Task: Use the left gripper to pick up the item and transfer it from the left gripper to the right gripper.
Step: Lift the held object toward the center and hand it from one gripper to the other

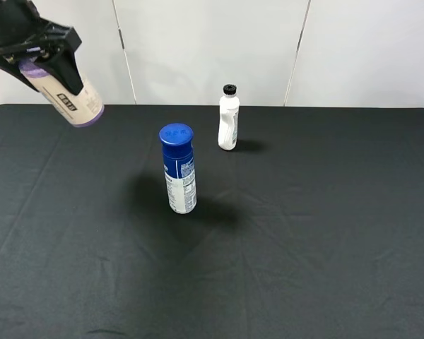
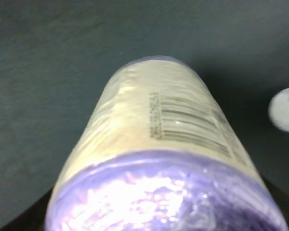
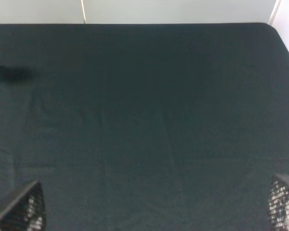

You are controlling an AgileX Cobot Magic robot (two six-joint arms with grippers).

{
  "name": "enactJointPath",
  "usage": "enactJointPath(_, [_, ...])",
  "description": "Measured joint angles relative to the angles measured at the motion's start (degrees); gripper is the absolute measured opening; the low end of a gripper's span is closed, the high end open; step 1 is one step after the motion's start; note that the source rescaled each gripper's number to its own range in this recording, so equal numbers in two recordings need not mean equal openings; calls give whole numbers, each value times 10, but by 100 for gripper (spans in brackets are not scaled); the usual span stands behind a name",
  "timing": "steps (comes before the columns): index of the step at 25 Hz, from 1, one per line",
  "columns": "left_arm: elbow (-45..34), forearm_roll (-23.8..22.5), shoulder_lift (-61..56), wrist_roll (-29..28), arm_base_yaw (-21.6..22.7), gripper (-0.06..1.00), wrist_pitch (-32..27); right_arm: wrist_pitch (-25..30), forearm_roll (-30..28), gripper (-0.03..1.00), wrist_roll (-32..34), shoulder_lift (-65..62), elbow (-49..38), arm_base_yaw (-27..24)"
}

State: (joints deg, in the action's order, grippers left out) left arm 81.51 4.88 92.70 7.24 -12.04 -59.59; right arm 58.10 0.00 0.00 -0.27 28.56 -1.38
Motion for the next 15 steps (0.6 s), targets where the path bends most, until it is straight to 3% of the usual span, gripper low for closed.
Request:
enactJointPath(8, [0,106,-7,26,-11,0,-1,0,0,100,0,0,0,0])
enactJointPath(15, [0,237,-7,74,-41,0,8,0,0,100,0,0,0,0])
